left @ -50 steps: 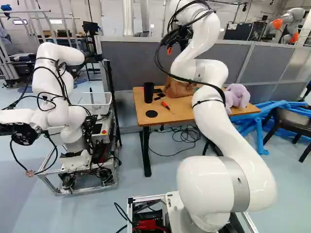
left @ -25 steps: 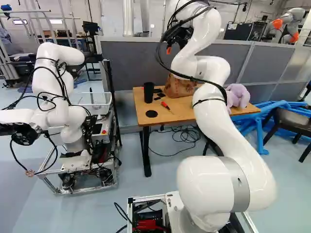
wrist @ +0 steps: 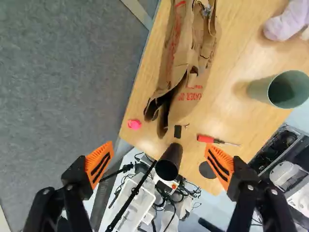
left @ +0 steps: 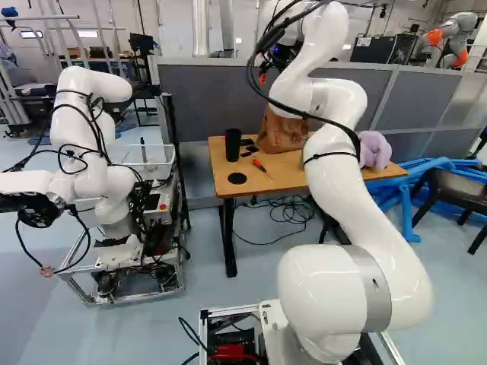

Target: Pick up the bag on the ground and place it on the table

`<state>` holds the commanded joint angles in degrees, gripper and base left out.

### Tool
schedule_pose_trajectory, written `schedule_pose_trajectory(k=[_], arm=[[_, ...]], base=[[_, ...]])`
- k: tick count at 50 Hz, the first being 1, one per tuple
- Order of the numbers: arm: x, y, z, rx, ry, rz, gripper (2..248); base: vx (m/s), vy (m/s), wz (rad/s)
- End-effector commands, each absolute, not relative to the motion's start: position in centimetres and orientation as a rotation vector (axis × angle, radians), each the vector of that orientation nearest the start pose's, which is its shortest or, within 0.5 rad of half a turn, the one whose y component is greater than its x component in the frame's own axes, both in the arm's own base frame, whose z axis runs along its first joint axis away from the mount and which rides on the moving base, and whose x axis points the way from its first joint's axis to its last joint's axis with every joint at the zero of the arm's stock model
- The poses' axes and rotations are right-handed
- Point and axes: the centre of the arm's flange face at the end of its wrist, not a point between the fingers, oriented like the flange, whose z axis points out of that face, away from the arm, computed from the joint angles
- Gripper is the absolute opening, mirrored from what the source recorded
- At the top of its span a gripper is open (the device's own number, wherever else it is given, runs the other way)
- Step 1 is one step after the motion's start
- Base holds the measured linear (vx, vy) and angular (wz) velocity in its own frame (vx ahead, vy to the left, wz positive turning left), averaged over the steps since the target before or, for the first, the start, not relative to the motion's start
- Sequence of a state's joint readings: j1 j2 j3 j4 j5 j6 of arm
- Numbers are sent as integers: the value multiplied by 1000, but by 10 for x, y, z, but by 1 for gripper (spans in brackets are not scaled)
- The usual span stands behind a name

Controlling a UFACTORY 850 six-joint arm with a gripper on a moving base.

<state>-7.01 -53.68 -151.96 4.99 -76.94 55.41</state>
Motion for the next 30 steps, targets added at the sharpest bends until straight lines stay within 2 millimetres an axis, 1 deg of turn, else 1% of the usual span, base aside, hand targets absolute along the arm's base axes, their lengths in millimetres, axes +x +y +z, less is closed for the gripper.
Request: schedule_pose_trajectory(k=[16,30], arm=[[745,-79,713,-2480,1419,-518,247],[744,-75,702,-2503,1339,-597,247]], base=[[0,0,0],[0,0,0]])
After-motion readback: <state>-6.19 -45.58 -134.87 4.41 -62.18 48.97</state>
